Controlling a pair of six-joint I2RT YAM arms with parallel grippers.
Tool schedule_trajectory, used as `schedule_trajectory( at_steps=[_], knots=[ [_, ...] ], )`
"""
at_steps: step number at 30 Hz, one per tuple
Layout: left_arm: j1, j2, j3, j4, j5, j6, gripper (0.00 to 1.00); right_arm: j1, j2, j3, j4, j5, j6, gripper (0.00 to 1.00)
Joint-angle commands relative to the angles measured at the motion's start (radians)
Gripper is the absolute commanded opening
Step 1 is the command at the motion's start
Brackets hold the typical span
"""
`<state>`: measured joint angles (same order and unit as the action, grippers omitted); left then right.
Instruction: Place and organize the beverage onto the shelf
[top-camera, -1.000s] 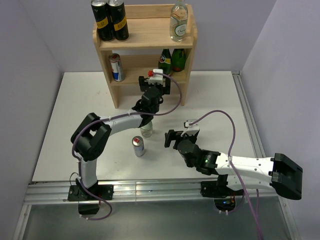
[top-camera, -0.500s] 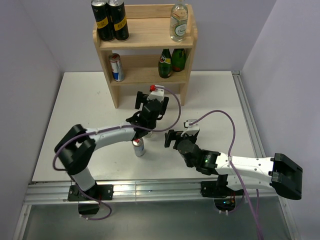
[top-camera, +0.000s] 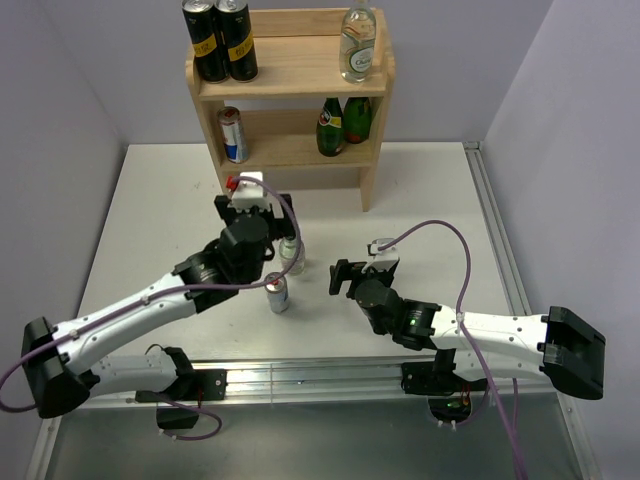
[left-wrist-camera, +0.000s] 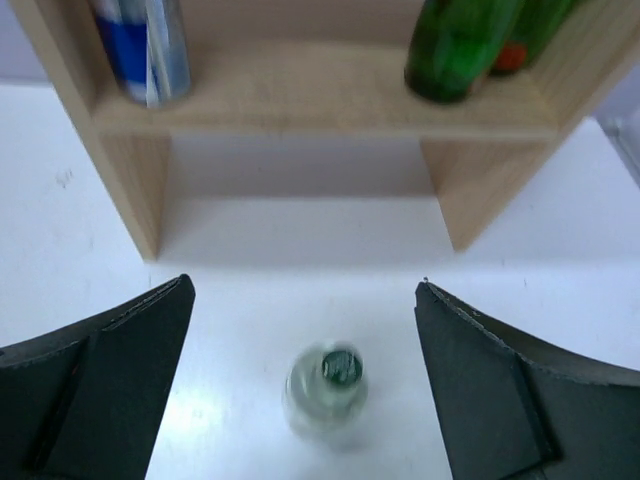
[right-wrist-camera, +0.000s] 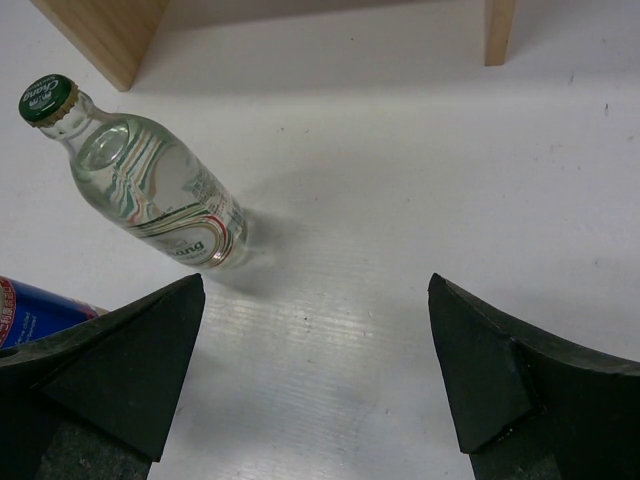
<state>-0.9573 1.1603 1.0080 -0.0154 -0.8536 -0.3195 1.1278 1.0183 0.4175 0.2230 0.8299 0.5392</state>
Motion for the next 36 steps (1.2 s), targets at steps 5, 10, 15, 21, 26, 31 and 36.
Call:
schedule_trajectory(
  at_steps=[5, 10, 15, 21, 26, 31, 36],
  knots=[
    [-0.178, -0.201, -0.091, -0.424, -0.004, -0.393, 0.99, 0.000, -0.014, 0.021, 0.013, 0.043, -0.007, 1.00],
    [-0.336, -0.205, -0.051, -0.687, -0.094, -0.601, 0.99, 0.000, -0.004, 0.027, 0.012, 0.048, -0.012, 1.00],
    [-0.431, -0.156, -0.101, -0.804, -0.097, -0.835, 0.99, 0.003, -0.006, 0.029, 0.004, 0.061, -0.015, 1.00],
    [-0.558, -0.048, -0.183, -0.810, -0.127, -1.044, 0.99, 0.006, -0.018, 0.020, 0.001, 0.069, -0.010, 1.00],
    [-0.587, 0.036, -0.262, -0.769, -0.183, -1.142, 0.99, 0.004, -0.006, 0.027, -0.002, 0.064, -0.010, 1.00],
    [-0.586, 0.130, -0.351, -0.591, -0.312, -1.132, 0.99, 0.004, -0.014, 0.023, 0.009, 0.058, -0.013, 1.00],
    [-0.571, 0.271, -0.365, -0.428, -0.380, -1.024, 0.99, 0.004, -0.006, 0.024, 0.003, 0.052, -0.007, 1.00]
  ],
)
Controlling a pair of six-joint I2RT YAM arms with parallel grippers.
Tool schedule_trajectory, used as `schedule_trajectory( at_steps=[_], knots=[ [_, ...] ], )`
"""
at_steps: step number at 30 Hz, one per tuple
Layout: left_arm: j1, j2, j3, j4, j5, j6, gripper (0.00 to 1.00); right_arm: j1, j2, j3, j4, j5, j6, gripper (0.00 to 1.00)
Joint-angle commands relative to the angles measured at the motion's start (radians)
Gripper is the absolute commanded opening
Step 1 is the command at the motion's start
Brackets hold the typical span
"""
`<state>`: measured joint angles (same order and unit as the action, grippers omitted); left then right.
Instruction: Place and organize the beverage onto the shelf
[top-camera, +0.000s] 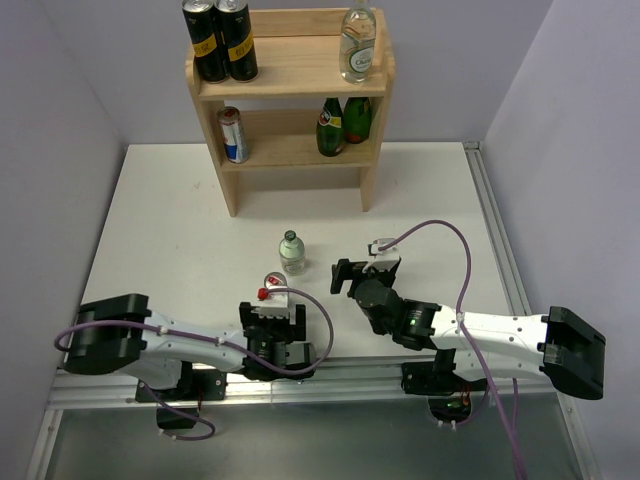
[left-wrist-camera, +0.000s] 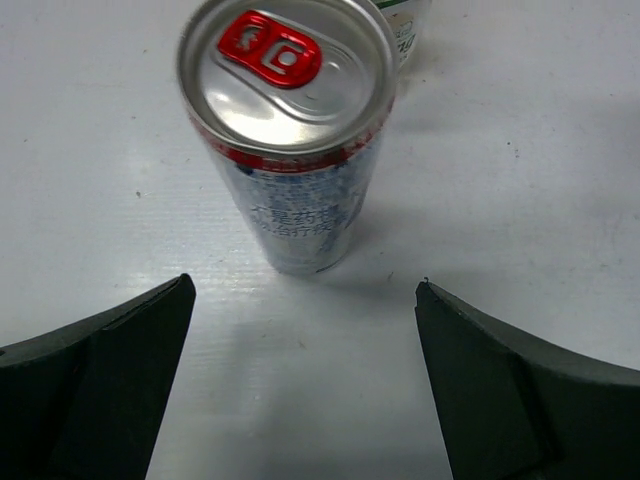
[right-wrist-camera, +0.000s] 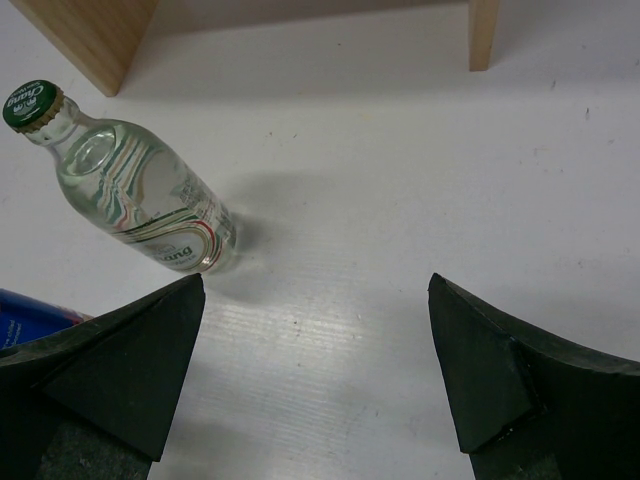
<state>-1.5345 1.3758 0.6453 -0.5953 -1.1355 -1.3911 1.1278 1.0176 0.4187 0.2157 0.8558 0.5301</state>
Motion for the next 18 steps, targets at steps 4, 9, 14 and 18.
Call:
schedule_trajectory(
  at_steps=[4, 9, 14, 18],
  knots=[
    [0.056, 0.135, -0.022, 0.343, -0.089, 0.218, 0.99, 0.004, -0.005, 0.022, 0.011, 0.022, 0.002, 1.00],
    [0.131, 0.201, -0.061, 0.630, -0.070, 0.397, 0.99, 0.006, -0.004, 0.020, 0.011, 0.020, 0.004, 1.00],
    [0.215, 0.233, -0.098, 0.814, -0.043, 0.463, 0.94, 0.004, -0.001, 0.020, 0.013, 0.020, 0.004, 1.00],
    [0.273, 0.235, -0.145, 0.956, -0.012, 0.578, 0.84, 0.006, 0.019, 0.026, 0.016, 0.014, 0.004, 1.00]
  ],
)
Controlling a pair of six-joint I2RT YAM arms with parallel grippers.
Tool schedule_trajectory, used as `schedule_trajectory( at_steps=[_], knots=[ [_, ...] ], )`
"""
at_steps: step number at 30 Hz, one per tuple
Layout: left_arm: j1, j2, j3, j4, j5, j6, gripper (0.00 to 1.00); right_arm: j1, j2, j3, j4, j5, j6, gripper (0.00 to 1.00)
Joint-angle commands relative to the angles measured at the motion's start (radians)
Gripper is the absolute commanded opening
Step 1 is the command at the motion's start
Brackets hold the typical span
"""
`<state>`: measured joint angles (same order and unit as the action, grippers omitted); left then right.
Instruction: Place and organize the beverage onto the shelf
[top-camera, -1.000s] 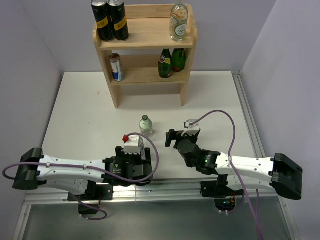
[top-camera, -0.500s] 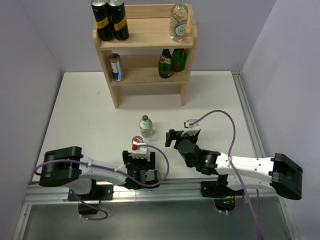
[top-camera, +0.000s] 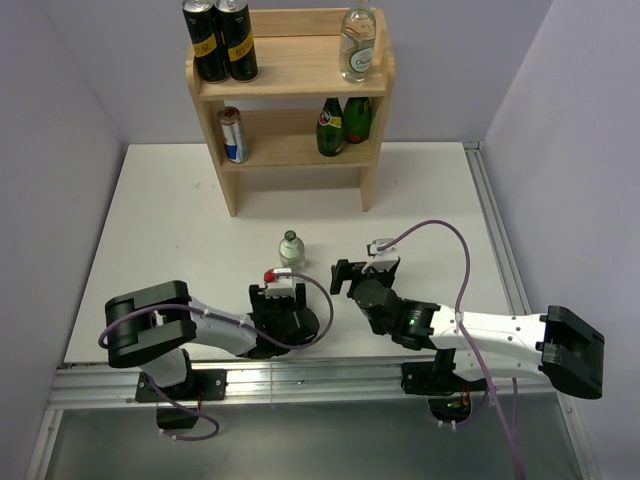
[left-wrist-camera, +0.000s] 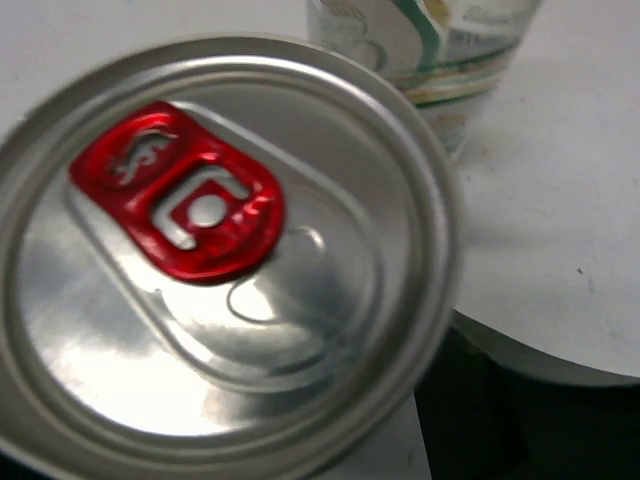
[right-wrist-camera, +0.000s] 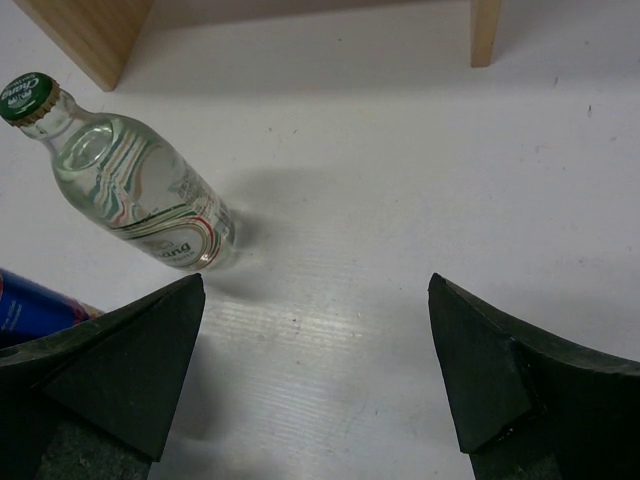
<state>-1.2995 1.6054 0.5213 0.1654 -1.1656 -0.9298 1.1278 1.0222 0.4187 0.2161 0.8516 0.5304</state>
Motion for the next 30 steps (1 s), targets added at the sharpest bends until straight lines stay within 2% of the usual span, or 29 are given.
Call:
schedule_trajectory(
  at_steps=[1, 4, 5, 6, 9, 10, 12, 13, 16, 19, 21, 24, 25, 30],
  knots=[
    [0.049, 0.008, -0.023, 0.212, 0.023, 0.127, 0.81, 0.006, 0.019, 0.026, 0.019, 0.017, 0.002, 1.00],
    [0.088, 0.024, -0.017, 0.237, 0.015, 0.137, 0.52, 0.006, 0.042, 0.035, 0.023, 0.010, -0.001, 1.00],
    [0.094, 0.025, -0.007, 0.233, 0.004, 0.134, 0.29, 0.004, 0.048, 0.041, 0.025, 0.007, -0.003, 1.00],
    [0.097, 0.024, -0.003, 0.214, -0.002, 0.119, 0.20, 0.006, 0.058, 0.045, 0.025, 0.007, -0.004, 1.00],
    [0.098, 0.008, 0.025, 0.171, -0.008, 0.108, 0.03, 0.006, 0.065, 0.051, 0.028, 0.006, -0.004, 1.00],
    [0.098, -0.013, 0.032, 0.116, -0.005, 0.102, 0.01, 0.004, 0.065, 0.049, 0.028, 0.004, -0.006, 1.00],
    [0.097, -0.048, 0.074, 0.021, -0.023, 0.050, 0.00, 0.006, 0.064, 0.048, 0.029, 0.004, -0.004, 1.00],
    [0.094, -0.091, 0.097, -0.153, -0.034, 0.007, 0.01, 0.004, 0.064, 0.046, 0.028, 0.004, -0.004, 1.00],
    [0.089, -0.194, 0.190, -0.415, -0.071, -0.108, 0.00, 0.006, 0.056, 0.045, 0.028, 0.003, -0.004, 1.00],
    [0.094, -0.300, 0.245, -0.409, -0.075, 0.014, 0.00, 0.004, 0.049, 0.042, 0.032, -0.003, -0.006, 1.00],
    [0.115, -0.366, 0.270, -0.374, -0.045, 0.149, 0.00, 0.004, 0.042, 0.040, 0.037, -0.008, -0.007, 1.00],
    [0.181, -0.419, 0.315, -0.249, 0.041, 0.357, 0.00, 0.006, 0.036, 0.040, 0.039, -0.011, -0.007, 1.00],
    [0.201, -0.423, 0.341, -0.218, 0.085, 0.449, 0.00, 0.006, 0.035, 0.038, 0.040, -0.014, -0.007, 1.00],
    [0.340, -0.349, 0.468, -0.081, 0.179, 0.631, 0.00, 0.006, 0.032, 0.040, 0.043, -0.019, -0.009, 1.00]
  ],
)
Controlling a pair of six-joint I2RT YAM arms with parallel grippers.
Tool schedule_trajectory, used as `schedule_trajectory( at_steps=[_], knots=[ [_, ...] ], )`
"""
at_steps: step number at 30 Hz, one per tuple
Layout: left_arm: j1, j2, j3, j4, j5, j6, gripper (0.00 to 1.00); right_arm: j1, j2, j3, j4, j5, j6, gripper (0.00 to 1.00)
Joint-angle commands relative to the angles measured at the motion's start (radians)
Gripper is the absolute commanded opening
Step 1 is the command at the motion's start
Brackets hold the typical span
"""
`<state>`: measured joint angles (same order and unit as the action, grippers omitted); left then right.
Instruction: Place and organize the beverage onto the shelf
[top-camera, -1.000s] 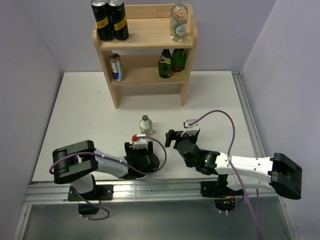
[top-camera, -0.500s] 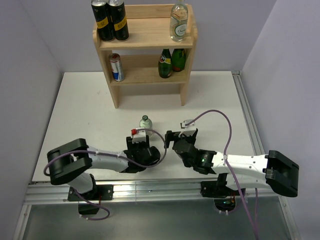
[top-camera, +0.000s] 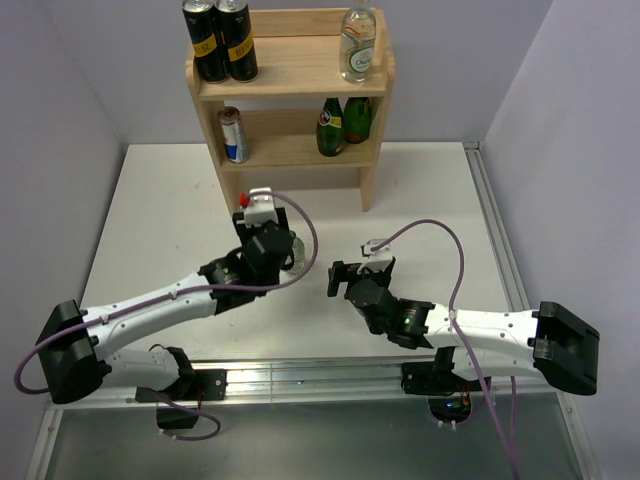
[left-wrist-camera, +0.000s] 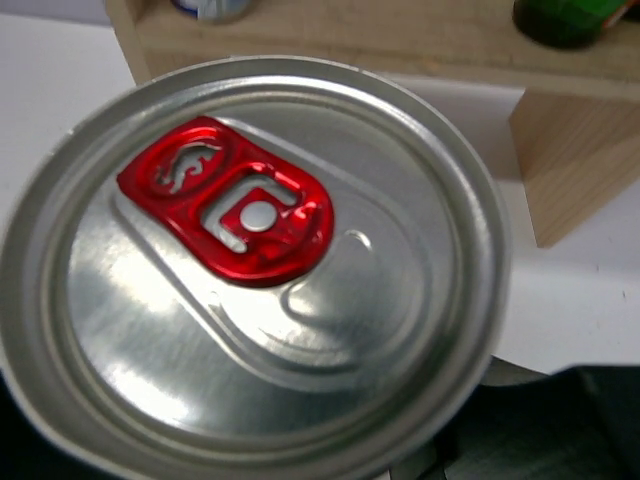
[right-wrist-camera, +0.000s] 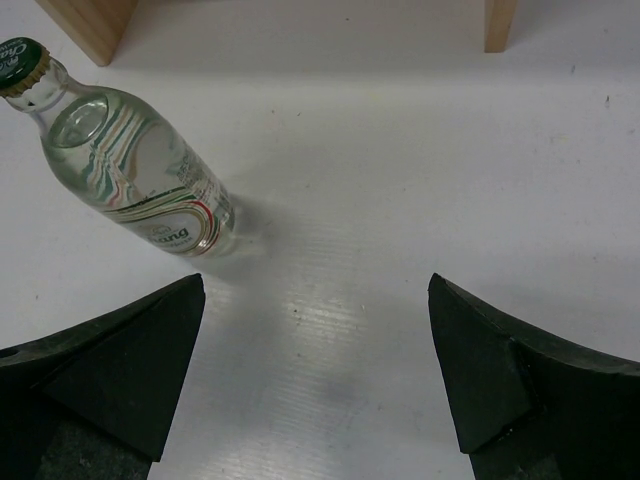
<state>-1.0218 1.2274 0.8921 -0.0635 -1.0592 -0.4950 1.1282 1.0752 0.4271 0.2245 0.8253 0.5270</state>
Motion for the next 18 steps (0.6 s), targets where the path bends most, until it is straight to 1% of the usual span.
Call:
schedule_trajectory(
  at_steps=[1, 3, 5, 8, 9, 12, 15, 18],
  knots=[
    [0.084, 0.044, 0.143, 0.160, 0.099, 0.228, 0.00, 0.004, -0.020, 0.032, 0.033, 0.008, -0.005, 1.00],
    [0.149, 0.085, 0.183, 0.186, 0.168, 0.246, 0.00, 0.004, -0.023, 0.030, 0.032, 0.008, -0.004, 1.00],
    [0.189, 0.116, 0.241, 0.200, 0.223, 0.269, 0.00, 0.005, -0.031, 0.025, 0.032, 0.008, -0.004, 1.00],
    [0.282, 0.203, 0.324, 0.211, 0.277, 0.295, 0.00, 0.004, -0.040, 0.021, 0.026, 0.014, -0.002, 1.00],
    [0.301, 0.221, 0.364, 0.209, 0.287, 0.300, 0.00, 0.004, -0.041, 0.021, 0.026, 0.015, -0.002, 1.00],
    [0.354, 0.280, 0.416, 0.223, 0.320, 0.323, 0.00, 0.004, -0.050, 0.015, 0.027, 0.014, -0.001, 1.00],
    [0.399, 0.331, 0.442, 0.280, 0.338, 0.354, 0.00, 0.005, -0.051, 0.016, 0.027, 0.014, -0.001, 1.00],
    [0.439, 0.385, 0.476, 0.301, 0.363, 0.360, 0.00, 0.004, -0.047, 0.018, 0.030, 0.008, -0.004, 1.00]
  ],
)
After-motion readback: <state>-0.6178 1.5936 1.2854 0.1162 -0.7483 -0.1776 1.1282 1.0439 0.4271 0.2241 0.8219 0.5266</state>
